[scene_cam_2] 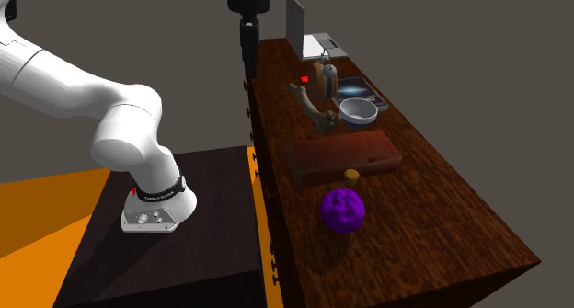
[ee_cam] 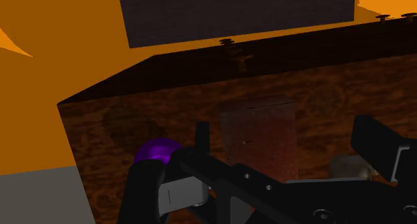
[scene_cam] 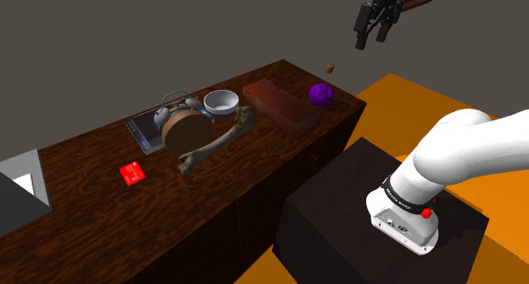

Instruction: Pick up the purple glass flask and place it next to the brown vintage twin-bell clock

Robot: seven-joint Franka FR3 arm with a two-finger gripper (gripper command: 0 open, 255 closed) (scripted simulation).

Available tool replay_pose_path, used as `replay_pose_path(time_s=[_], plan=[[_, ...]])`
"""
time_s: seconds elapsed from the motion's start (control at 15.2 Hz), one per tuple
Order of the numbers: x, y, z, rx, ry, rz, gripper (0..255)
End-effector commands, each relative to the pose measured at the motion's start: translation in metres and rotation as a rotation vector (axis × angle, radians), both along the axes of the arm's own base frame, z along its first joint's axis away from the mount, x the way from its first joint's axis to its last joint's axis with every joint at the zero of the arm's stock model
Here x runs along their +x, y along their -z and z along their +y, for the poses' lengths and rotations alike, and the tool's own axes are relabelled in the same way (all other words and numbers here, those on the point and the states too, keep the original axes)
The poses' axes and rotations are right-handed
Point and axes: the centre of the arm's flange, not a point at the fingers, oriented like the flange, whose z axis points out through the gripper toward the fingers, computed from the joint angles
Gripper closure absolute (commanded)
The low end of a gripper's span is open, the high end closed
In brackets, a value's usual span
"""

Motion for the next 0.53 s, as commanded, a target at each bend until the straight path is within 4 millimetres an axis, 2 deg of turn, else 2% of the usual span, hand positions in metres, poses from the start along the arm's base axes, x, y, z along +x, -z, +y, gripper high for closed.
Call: replay_pose_path(time_s=[0.0, 0.46], plan=[[0.0, 0.0, 0.0, 0.0, 0.0, 0.0, 0], [0.049, 0.05, -0.057, 0.008, -0.036, -0.023, 0]])
